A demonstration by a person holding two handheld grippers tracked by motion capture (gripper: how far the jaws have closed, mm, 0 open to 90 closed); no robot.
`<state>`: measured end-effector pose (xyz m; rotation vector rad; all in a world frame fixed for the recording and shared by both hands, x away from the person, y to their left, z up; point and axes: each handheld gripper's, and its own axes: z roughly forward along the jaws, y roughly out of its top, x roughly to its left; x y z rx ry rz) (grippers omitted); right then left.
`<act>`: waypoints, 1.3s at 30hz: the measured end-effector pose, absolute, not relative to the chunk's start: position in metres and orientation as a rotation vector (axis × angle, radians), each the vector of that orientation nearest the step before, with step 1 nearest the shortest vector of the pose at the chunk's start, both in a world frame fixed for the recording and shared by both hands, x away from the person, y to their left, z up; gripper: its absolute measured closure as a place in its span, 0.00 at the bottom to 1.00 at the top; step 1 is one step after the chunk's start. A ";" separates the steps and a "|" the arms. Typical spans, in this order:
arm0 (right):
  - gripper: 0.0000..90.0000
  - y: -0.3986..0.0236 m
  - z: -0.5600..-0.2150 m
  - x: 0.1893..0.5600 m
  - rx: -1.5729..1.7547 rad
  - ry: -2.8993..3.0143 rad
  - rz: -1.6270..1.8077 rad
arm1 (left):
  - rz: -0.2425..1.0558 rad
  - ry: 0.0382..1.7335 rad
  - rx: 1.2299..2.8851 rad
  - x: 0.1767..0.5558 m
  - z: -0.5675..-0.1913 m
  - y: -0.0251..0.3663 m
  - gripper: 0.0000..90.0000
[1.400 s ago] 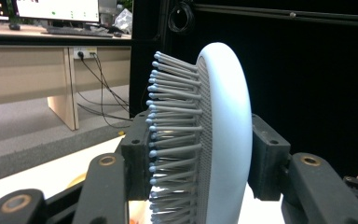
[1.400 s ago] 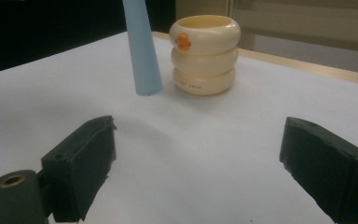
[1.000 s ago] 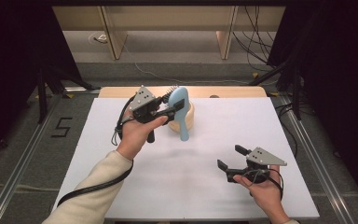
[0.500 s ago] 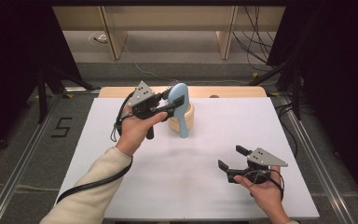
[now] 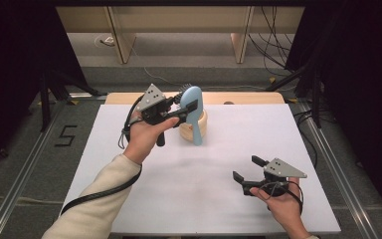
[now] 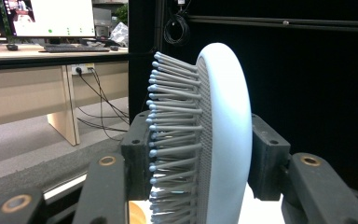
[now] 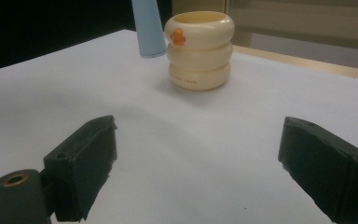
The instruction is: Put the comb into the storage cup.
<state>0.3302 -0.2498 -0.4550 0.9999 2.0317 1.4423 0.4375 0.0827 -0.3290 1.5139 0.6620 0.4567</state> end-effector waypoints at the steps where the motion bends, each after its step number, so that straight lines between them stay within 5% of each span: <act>1: 0.14 -0.250 -0.455 0.330 0.999 2.032 1.442 | 0.460 0.660 1.513 0.438 -0.328 0.083 0.56; 39: 0.14 -0.251 -0.457 0.331 1.009 2.026 1.447 | 0.485 0.653 1.496 0.452 -0.309 0.080 0.56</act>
